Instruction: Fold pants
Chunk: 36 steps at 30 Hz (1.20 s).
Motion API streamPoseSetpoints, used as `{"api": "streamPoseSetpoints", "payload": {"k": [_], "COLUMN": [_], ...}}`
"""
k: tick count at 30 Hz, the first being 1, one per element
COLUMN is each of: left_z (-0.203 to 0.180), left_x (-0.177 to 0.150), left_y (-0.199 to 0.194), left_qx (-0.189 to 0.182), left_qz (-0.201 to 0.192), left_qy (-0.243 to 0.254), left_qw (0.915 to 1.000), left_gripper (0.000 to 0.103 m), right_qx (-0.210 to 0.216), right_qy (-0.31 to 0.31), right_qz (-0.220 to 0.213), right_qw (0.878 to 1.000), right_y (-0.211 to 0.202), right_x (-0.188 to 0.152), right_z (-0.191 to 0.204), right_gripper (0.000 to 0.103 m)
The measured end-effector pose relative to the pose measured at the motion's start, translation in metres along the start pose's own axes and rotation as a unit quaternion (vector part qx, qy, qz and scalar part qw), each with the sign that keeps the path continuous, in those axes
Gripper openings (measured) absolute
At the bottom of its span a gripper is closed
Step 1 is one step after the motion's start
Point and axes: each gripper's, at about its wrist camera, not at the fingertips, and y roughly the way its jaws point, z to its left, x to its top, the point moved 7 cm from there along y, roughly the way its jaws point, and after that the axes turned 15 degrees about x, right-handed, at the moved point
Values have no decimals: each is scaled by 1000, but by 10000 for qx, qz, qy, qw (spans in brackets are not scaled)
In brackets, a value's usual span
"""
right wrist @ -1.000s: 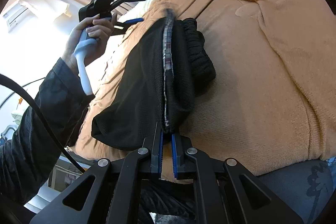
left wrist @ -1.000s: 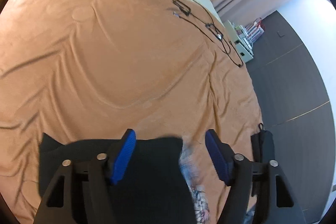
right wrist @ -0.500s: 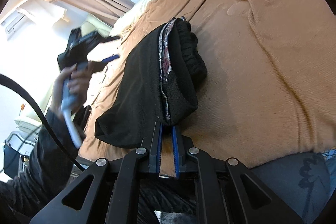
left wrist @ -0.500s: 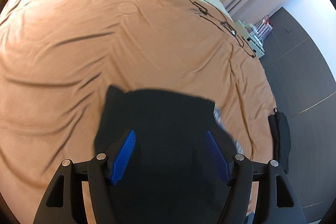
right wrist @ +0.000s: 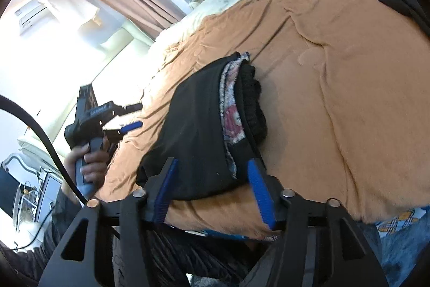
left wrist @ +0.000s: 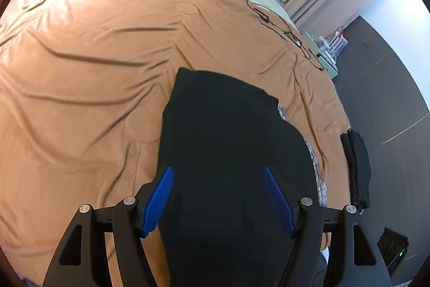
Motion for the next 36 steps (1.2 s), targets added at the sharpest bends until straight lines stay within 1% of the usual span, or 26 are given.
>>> {"api": "streamPoseSetpoints", "payload": {"k": [4,10,13,15,17,20,23,25,26,28,29,30,31,32,34,35,36], "left_z": [12,29,35,38,42,47,48,48,48,47,46,46,46,46,47,48,47], "left_x": [-15,-44,-56,-65,-76,-89,-99,-103,-106,-109,-111,-111,-112,-112,-113,-113,-113], "left_y": [-5,-11,-12,-11,-8,-3,2,4,5,8,9,10,10,9,9,9,9], "left_qx": [-18,12,43,33,-46,-9,-110,-101,-98,-140,-146,-132,-109,-82,-72,-72,-53], "left_qz": [53,120,95,144,224,290,415,450,471,545,593,598,592,590,623,639,650], "left_qy": [-168,-410,-520,-601,-731,-804,-915,-932,-931,-930,-925,-916,-893,-869,-872,-869,-846], "left_qw": [9998,9991,9986,9981,9971,9963,9949,9946,9945,9941,9938,9939,9942,9944,9942,9941,9943], "left_gripper": [71,71,71,71,71,71,71,71,69,58,56,54,53,53,52,52,52], "right_qx": [82,364,291,199,231,285,276,307,334,361,338,302,267,239,144,100,78], "right_qy": [16,154,165,130,179,307,330,318,305,277,279,296,308,316,282,259,225], "right_qz": [160,457,630,770,896,1026,1106,1172,1197,1287,1337,1389,1427,1470,1534,1540,1509], "right_qw": [9998,9982,9975,9967,9956,9938,9929,9921,9918,9906,9901,9894,9889,9883,9877,9877,9883], "right_y": [13,36,48,56,64,74,79,82,82,87,90,94,97,98,101,101,97], "right_x": [3,14,21,24,26,27,27,26,25,22,20,18,17,15,16,17,19], "right_z": [-2,-11,-19,-24,-27,-31,-33,-31,-29,-28,-28,-29,-30,-29,-27,-26,-23], "right_gripper": [53,53,53,53,53,53,53,53,53,53,53,51,44,39,12,10,5]}}
